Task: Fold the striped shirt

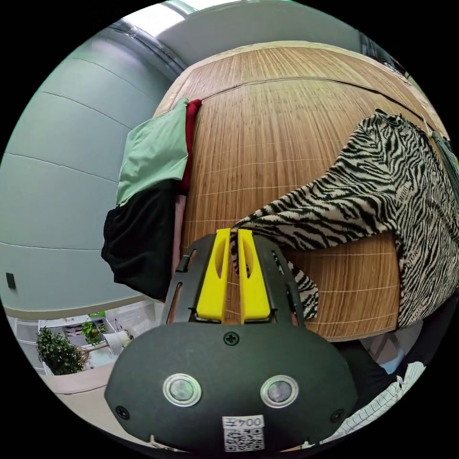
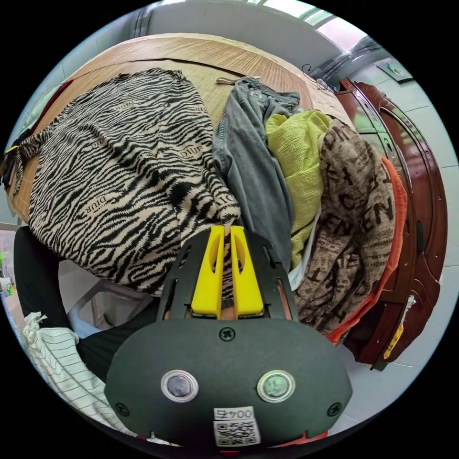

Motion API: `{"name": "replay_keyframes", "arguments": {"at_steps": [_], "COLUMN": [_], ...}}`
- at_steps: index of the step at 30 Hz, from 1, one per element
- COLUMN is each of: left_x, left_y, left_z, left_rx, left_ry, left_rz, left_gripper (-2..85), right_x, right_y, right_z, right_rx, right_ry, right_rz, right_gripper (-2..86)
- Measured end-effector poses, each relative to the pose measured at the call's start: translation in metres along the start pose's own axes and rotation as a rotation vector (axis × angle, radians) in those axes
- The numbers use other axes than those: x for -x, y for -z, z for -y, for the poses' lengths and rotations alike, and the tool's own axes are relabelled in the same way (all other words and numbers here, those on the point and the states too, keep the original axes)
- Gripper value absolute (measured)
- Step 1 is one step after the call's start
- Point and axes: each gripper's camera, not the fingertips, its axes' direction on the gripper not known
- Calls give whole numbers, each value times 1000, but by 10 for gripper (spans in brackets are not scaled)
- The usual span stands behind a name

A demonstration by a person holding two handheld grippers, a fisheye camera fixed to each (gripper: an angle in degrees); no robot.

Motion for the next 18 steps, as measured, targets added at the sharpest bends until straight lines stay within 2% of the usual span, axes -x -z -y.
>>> {"name": "replay_keyframes", "arguments": {"at_steps": [3,8,12,15,17,18], "left_x": [-11,5,53,74,35,18], "left_y": [-20,-21,-3,34,64,69], "left_z": [9,-14,-41,-58,-53,-48], "left_rx": [96,118,79,-103,-251,-269], "left_ry": [-49,-65,93,263,229,194], "left_rz": [-3,31,4,-179,-361,-398], "left_gripper": [63,88,96,92,81,78], "right_x": [-15,-20,-51,-68,-62,-51], "right_y": [-27,-36,-4,17,16,11], "right_z": [15,5,-25,-43,-38,-26], "right_rx": [125,144,-26,-235,-314,-339], "right_ry": [30,66,-86,-199,-204,-190], "right_rz": [46,115,107,221,294,339], "right_gripper": [41,68,83,78,74,70]}}
